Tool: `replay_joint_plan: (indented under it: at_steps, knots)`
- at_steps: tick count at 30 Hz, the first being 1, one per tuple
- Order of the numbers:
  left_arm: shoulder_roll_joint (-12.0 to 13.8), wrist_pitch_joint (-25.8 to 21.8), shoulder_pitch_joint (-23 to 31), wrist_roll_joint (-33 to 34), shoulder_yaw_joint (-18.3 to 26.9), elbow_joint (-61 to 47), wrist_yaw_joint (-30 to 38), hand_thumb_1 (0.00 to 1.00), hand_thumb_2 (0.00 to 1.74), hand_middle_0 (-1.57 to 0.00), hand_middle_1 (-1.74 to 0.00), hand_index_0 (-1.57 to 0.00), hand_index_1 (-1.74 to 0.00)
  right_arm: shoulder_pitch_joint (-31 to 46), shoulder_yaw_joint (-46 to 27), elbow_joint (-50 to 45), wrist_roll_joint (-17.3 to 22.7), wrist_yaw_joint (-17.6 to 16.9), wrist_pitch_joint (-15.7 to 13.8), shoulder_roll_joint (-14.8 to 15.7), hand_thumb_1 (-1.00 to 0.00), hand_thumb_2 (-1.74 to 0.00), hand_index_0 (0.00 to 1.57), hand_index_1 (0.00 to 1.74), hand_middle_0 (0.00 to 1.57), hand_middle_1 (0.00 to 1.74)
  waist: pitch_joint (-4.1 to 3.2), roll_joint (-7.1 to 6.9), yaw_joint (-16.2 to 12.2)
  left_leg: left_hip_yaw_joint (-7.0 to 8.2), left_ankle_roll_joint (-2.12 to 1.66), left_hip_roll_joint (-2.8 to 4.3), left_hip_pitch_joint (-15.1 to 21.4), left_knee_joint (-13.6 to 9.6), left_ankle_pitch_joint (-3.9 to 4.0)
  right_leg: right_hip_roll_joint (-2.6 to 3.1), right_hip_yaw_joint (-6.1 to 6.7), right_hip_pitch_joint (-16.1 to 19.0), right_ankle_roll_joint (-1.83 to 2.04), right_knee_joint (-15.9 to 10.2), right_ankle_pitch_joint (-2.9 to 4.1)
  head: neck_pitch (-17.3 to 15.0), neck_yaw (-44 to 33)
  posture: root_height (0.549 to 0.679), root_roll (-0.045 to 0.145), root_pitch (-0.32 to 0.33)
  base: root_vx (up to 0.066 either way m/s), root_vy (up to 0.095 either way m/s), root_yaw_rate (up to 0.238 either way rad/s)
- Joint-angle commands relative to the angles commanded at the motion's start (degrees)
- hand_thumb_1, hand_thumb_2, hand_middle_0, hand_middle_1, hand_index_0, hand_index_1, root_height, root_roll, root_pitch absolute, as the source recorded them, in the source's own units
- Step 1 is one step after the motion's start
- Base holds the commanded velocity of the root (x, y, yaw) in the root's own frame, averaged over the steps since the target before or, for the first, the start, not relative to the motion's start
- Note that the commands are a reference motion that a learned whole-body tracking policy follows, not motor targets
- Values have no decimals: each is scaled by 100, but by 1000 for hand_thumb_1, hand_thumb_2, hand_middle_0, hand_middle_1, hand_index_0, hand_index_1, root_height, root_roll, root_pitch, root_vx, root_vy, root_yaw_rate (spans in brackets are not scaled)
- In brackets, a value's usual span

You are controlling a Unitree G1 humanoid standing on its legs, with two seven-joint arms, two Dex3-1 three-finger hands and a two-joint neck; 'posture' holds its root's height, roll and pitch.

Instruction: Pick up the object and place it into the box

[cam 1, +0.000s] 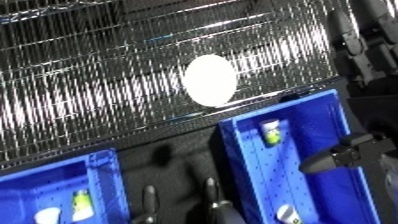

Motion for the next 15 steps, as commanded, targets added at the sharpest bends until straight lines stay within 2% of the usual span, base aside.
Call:
replay_joint_plan:
  at_steps: [7,15]
  knots:
    - [-10,49,-101,36,-199,-18,-5,0,0,0,0,0,0,-708,400,950,21,-391,110,-227,0,0,0,0,0,0,70,125,164,-47,14,-118,-116,150,0,-51,-40,-84,-52,113,-22,40,354,648,74,3,-3,11,72]
    - [-38,173,-131,9,-415,-99,-15,0,0,0,0,0,0,-1491,881,2009,-45,-485,228,-331,0,0,0,0,0,0,84,343,289,-36,38,-262,-406,464,-62,-99,-20,-379,-119,405,-105,-19,794,642,83,15,-11,41,56]
